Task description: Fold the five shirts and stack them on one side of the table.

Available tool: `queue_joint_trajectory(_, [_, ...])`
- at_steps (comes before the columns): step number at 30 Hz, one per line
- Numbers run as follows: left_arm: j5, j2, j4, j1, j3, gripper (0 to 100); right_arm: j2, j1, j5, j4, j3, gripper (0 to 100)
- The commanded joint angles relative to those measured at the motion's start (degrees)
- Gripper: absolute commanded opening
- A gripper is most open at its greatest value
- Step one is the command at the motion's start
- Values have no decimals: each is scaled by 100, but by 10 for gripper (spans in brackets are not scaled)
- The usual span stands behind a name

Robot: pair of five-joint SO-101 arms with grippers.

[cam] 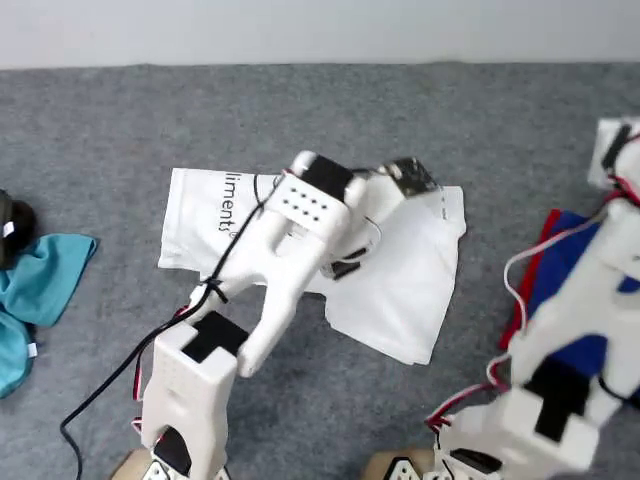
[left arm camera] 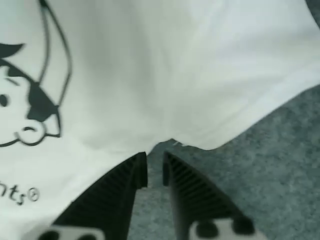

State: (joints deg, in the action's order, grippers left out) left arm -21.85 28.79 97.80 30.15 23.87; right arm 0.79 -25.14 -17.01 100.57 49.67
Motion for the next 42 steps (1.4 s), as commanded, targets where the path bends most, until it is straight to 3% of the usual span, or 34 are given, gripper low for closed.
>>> queue_joint_trajectory(1, [-448, -360, -97, 369, -163, 92, 927, -435, 44, 233, -879, 121])
queue_joint_trajectory(13, [-1020, -352, -448, 1547, -1015, 217, 2484, -1516, -352, 224, -2734, 121])
queue_joint_trajectory(21, [-1020, -334, -1380, 1802, -1376, 217, 3231, -1604, -571, 224, -3182, 121])
queue_joint_trajectory(31, [-985, 774, -1415, 1758, -690, 213, 3591, -1604, -571, 224, -3182, 121])
queue_joint_trajectory(42, [-870, 1222, -1363, 1793, -198, 33, 3732, -1604, -571, 224, -3182, 121])
